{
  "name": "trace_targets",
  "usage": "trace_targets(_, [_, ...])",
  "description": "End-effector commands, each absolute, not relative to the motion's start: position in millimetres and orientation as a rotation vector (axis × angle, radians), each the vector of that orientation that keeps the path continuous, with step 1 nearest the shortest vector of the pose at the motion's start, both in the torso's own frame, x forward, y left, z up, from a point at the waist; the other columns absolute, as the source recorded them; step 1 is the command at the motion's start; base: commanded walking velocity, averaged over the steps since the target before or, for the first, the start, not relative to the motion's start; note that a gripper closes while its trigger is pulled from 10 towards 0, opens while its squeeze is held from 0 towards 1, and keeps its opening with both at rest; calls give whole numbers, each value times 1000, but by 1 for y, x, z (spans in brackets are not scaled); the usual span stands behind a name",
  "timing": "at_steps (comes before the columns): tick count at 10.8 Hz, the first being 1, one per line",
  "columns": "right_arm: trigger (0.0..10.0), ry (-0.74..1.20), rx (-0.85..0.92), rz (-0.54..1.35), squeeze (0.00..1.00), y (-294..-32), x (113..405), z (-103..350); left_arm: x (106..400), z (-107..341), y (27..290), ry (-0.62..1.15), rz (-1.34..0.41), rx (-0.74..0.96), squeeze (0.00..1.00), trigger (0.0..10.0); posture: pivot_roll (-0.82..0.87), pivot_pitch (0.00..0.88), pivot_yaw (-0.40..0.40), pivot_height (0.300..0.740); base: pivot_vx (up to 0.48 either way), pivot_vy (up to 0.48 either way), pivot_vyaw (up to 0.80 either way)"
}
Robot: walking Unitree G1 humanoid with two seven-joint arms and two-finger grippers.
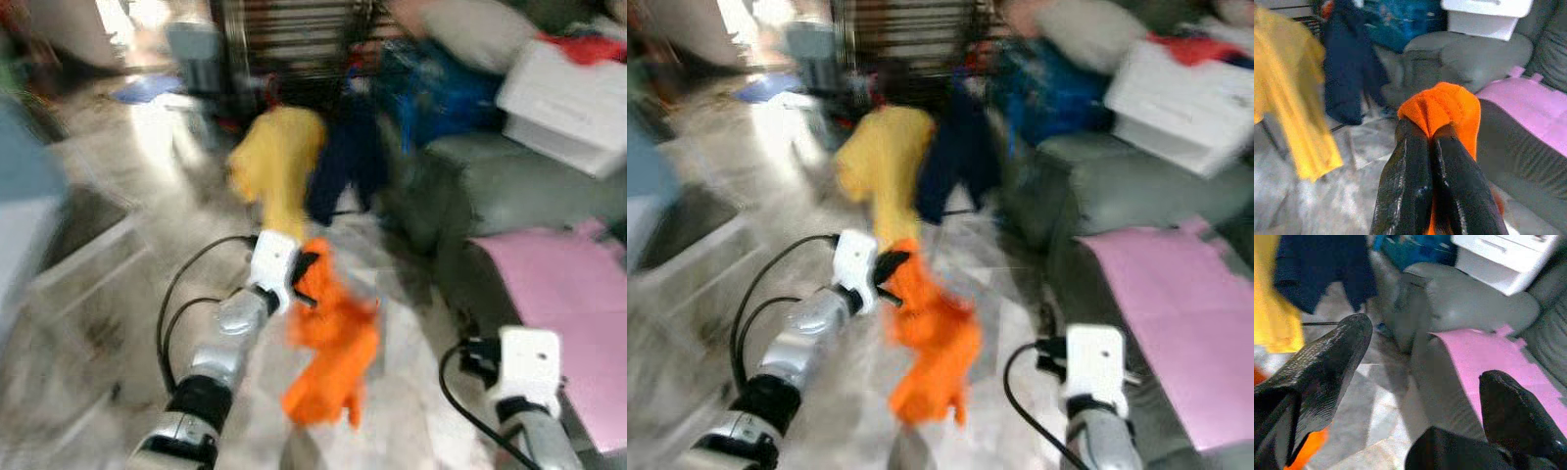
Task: Hang hanger
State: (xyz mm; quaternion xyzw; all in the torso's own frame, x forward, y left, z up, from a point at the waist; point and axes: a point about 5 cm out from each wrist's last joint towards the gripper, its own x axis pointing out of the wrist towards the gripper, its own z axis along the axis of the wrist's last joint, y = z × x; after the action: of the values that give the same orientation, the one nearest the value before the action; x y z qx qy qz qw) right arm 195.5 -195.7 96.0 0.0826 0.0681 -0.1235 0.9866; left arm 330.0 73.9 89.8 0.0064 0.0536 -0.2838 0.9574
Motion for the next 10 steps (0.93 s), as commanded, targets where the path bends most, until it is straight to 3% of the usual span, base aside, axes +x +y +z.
trace_targets(1, [10000, 130, 152, -269, 0, -201, 194, 99, 332, 102, 59, 65, -626, 8, 0, 10000, -97, 0, 7, 740, 458, 0, 0])
trace_targets(10, [10000, 176, -72, -189, 0, -189, 202, 91, 331, 103, 52, 73, -660, 11, 0, 10000, -98, 0, 15, 740, 448, 0, 0])
